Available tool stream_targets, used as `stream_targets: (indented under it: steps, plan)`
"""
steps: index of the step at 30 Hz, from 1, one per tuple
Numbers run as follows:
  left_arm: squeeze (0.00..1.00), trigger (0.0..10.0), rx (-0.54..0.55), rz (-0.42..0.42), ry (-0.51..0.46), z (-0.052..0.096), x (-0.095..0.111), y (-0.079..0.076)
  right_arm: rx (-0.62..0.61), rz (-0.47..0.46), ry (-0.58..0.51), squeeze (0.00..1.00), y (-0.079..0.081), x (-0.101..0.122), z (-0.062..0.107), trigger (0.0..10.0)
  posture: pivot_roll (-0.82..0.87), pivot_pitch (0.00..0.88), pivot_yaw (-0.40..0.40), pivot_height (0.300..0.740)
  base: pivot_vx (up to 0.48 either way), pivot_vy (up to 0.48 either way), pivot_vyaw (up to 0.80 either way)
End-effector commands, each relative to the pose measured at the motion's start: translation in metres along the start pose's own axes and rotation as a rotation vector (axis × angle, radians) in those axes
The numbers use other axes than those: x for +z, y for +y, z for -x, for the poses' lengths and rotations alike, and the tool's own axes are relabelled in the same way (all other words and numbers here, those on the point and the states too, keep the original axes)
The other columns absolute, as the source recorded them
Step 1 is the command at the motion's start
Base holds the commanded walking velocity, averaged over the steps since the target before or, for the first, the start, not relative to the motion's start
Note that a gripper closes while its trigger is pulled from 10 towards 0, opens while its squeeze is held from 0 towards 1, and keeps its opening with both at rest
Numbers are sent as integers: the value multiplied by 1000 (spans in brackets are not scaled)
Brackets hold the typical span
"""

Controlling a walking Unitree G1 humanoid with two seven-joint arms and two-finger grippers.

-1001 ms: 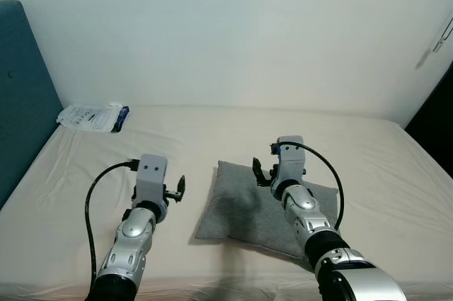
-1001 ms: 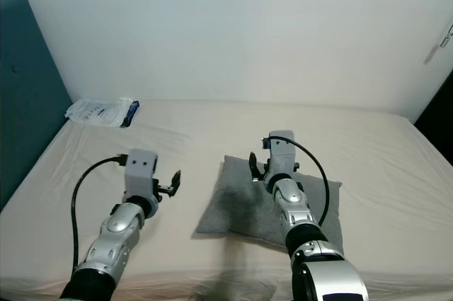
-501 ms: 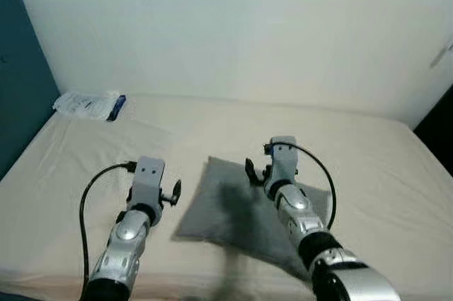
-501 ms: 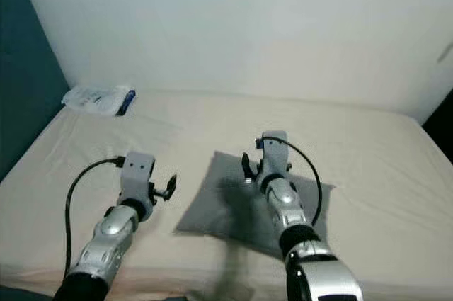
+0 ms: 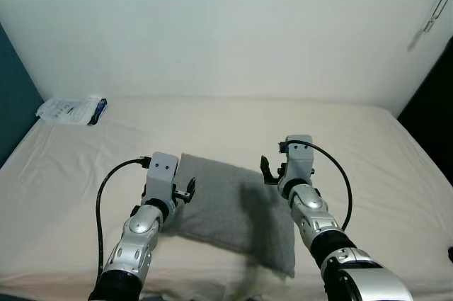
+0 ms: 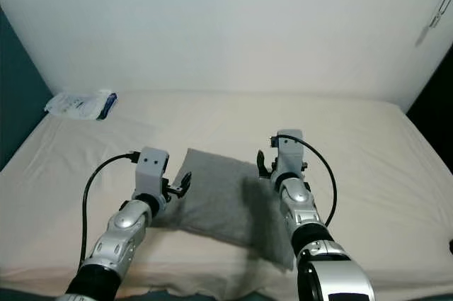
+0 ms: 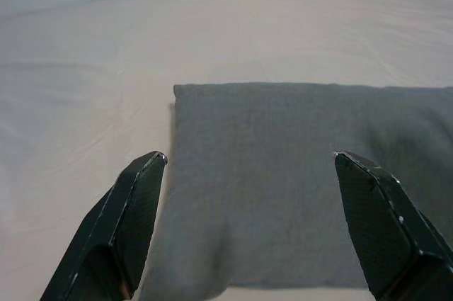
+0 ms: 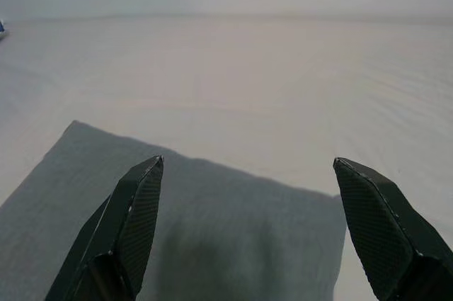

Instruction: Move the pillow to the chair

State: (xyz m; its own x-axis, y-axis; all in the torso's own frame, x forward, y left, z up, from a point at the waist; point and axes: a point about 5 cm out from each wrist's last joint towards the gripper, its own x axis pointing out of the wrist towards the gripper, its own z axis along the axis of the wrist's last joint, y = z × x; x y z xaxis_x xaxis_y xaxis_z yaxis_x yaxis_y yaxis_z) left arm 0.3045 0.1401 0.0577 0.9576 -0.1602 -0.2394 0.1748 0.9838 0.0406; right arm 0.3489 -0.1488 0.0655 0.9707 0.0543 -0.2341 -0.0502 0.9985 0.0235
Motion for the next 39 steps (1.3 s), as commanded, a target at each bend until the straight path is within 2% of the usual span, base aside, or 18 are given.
stream_targets:
  steps: [1,8,16,23,27,39]
  plan:
    - [0,10000,4,1,31,0,-7,1,9,-14,0,0,4,-2,1,10000,14,0,-61,740,0,360,0]
    - [0,10000,6,-9,39,-1,-6,0,4,-19,-4,0,2,-1,1,10000,16,0,-59,740,0,51,0]
    - [0,10000,12,-2,3,-2,-2,-1,-1,-7,-2,0,0,-1,1,10000,3,0,-54,740,0,0,0]
    - [0,10000,12,1,25,-4,-5,-3,5,-5,-12,0,0,-1,1,10000,5,0,-58,740,0,0,0]
    - [0,10000,25,3,17,-4,-5,-4,-30,-12,-7,0,-5,1,1,10000,2,0,-61,740,0,0,0]
    - [0,10000,109,81,22,-3,-8,8,-22,-6,4,0,-5,-2,2,10000,13,0,-87,696,0,0,0]
